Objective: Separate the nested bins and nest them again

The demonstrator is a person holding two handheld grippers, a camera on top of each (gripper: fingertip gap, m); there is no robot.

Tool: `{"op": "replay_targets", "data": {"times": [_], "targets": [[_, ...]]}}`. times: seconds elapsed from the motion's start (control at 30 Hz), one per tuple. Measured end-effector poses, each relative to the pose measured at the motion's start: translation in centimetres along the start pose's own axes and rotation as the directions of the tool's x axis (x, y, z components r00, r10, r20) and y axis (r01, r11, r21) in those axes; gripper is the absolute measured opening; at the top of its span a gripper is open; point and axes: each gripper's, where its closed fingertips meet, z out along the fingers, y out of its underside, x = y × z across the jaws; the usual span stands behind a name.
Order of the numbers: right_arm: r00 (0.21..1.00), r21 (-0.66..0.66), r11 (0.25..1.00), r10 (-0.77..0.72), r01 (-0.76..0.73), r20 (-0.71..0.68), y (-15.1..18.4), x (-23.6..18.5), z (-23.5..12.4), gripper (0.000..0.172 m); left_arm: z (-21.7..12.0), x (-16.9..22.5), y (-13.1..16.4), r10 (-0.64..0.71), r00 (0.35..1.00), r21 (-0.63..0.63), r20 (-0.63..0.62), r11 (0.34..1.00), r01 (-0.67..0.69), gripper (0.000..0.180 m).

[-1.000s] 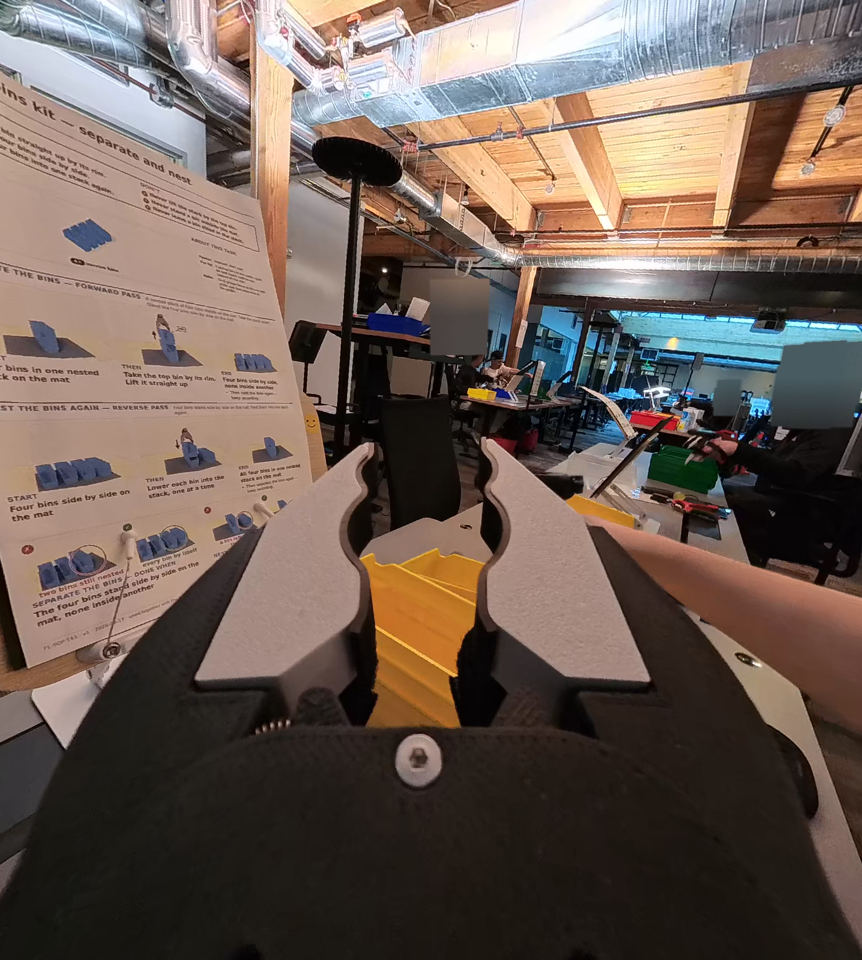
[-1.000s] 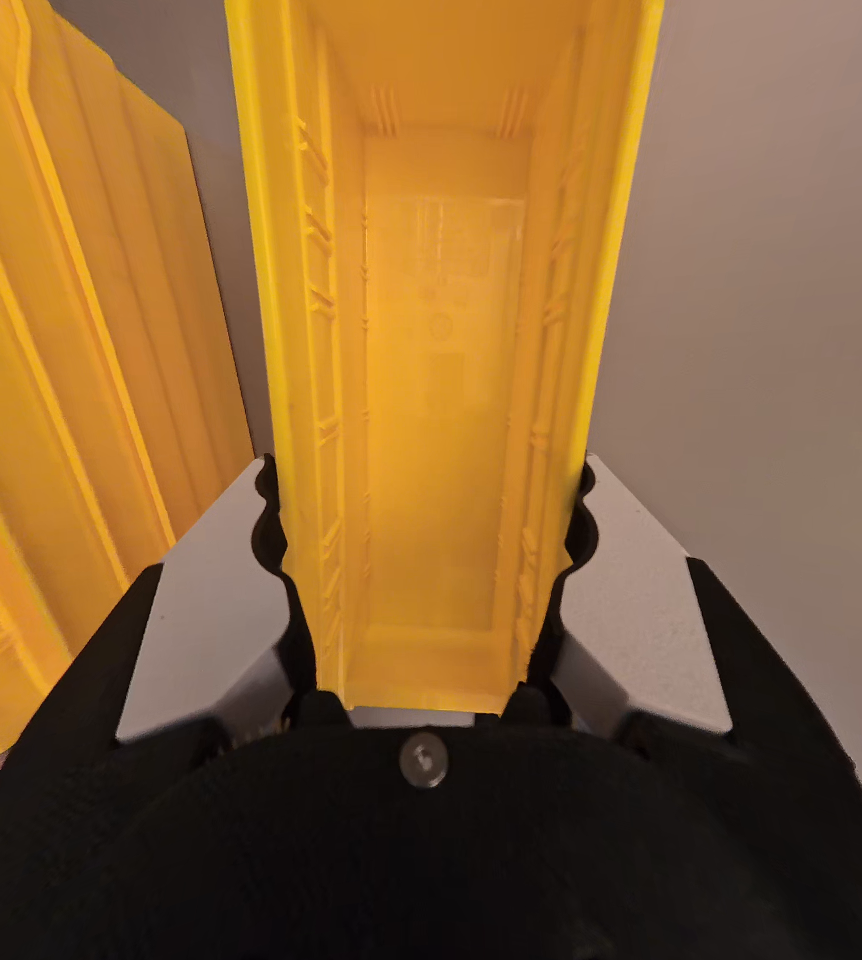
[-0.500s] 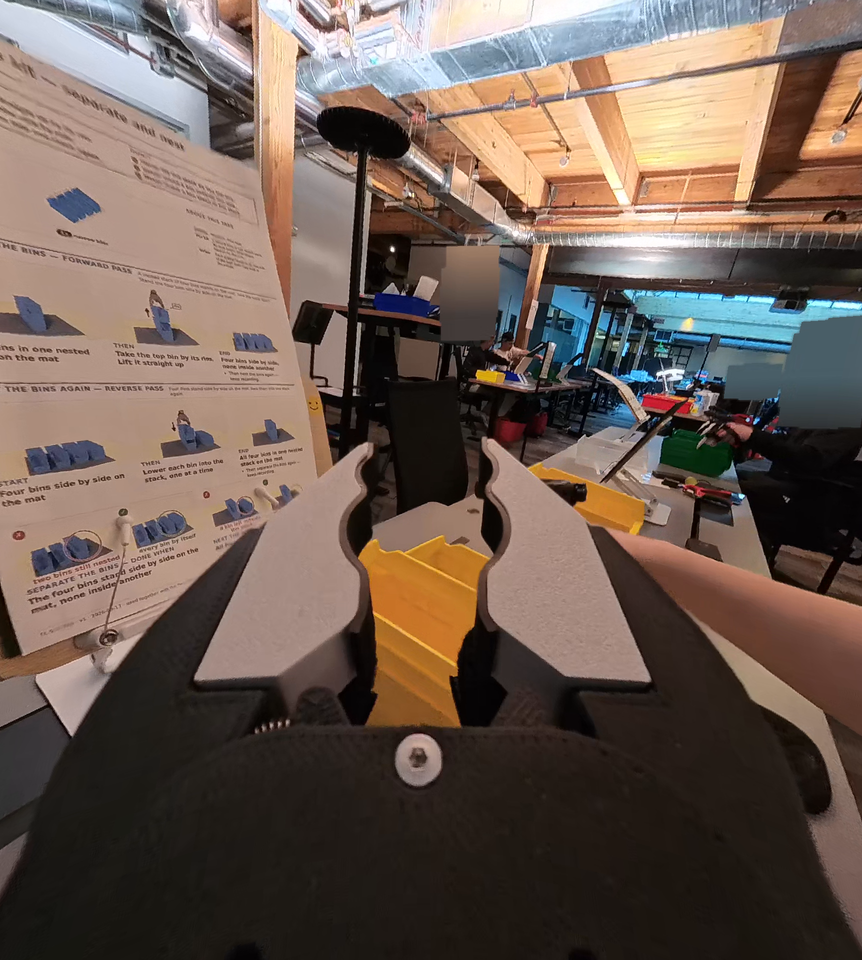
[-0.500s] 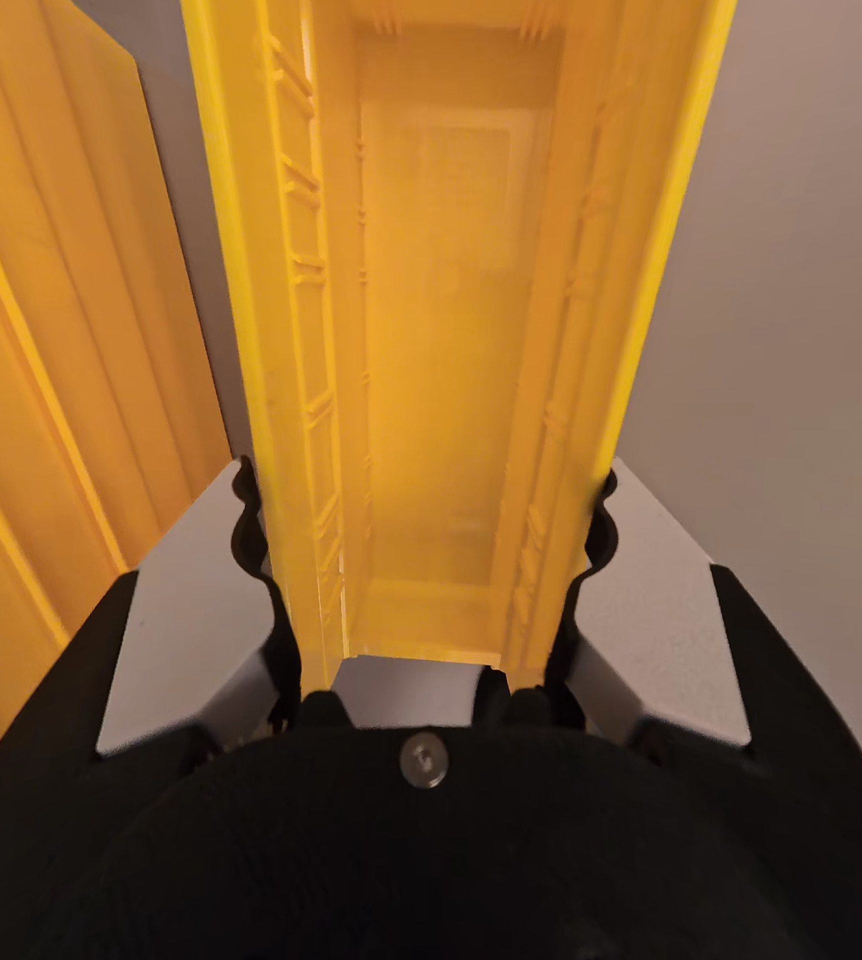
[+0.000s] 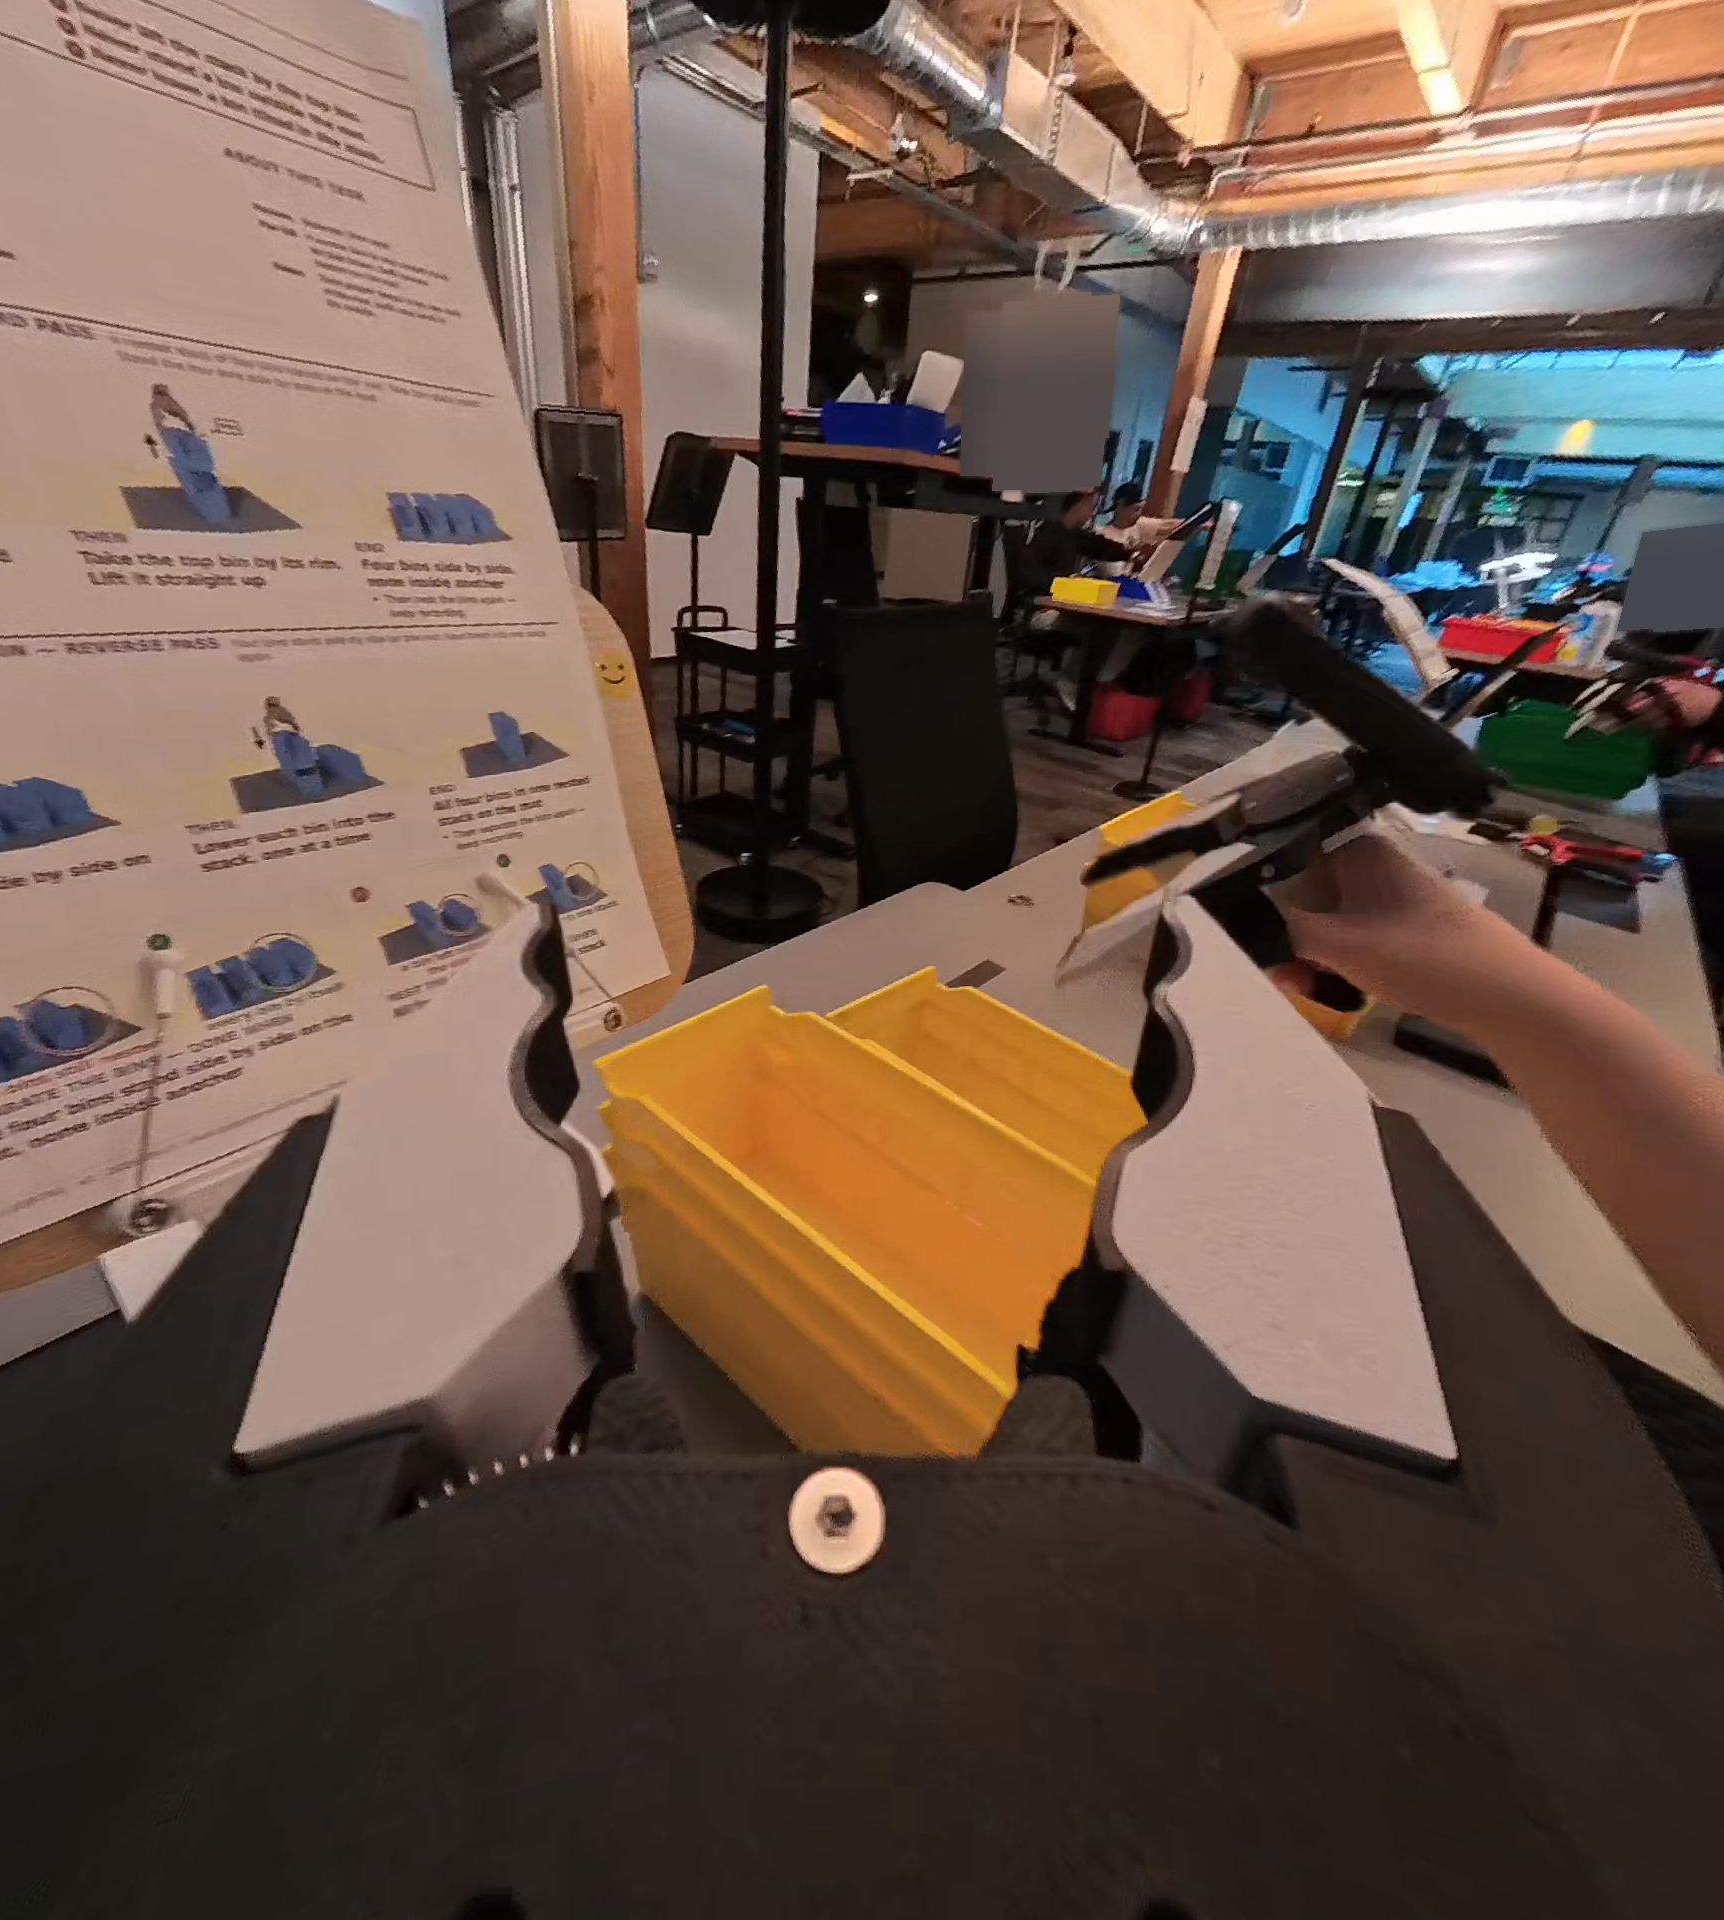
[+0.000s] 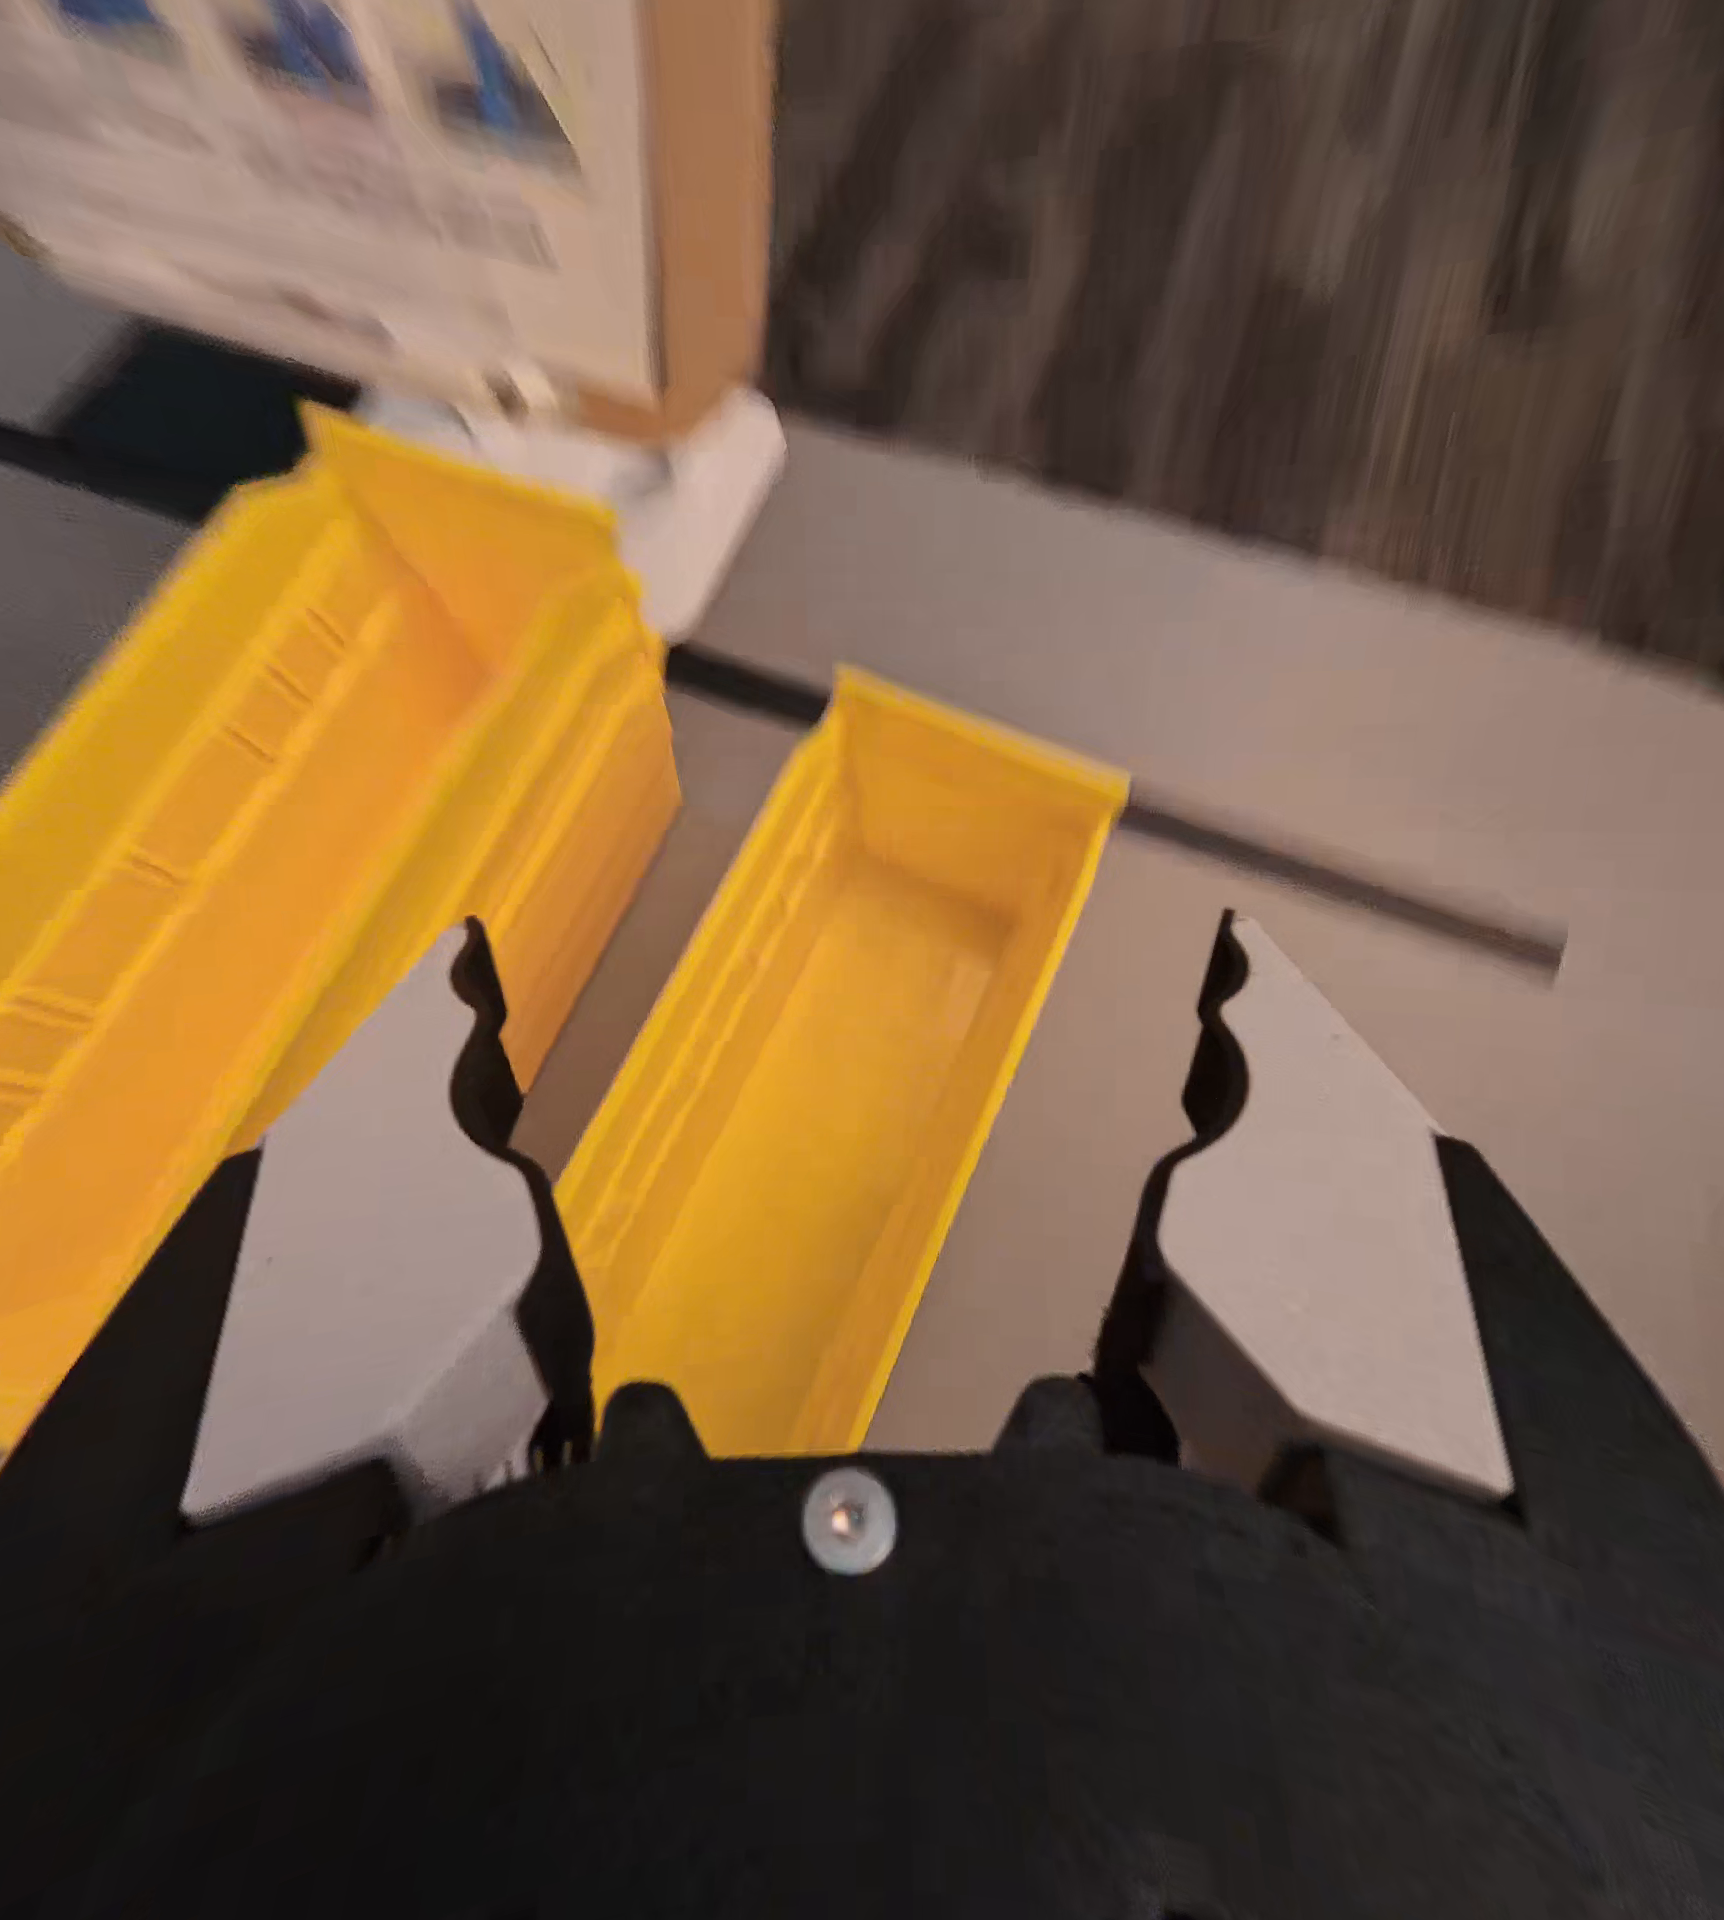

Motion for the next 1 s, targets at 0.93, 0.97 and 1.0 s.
{"op": "replay_targets", "data": {"times": [0.93,0.97,1.0], "targets": [[0.996,0.658,0.752,-0.022,-0.040,0.085,-5.3,5.1,-6.3,0.109,5.9,0.5,9.7,-0.090,0.962,-0.585,0.258,0.778,0.230,0.134],[0.994,0.669,0.740,-0.004,-0.072,0.111,-5.4,5.4,-6.7,0.109,6.1,0.3,9.9,-0.073,0.956,-0.610,0.285,0.755,0.240,0.136],[0.991,0.676,0.730,0.012,-0.102,0.136,-5.4,5.8,-7.1,0.109,6.4,0.2,10.1,-0.062,0.949,-0.634,0.309,0.731,0.255,0.139]]}}
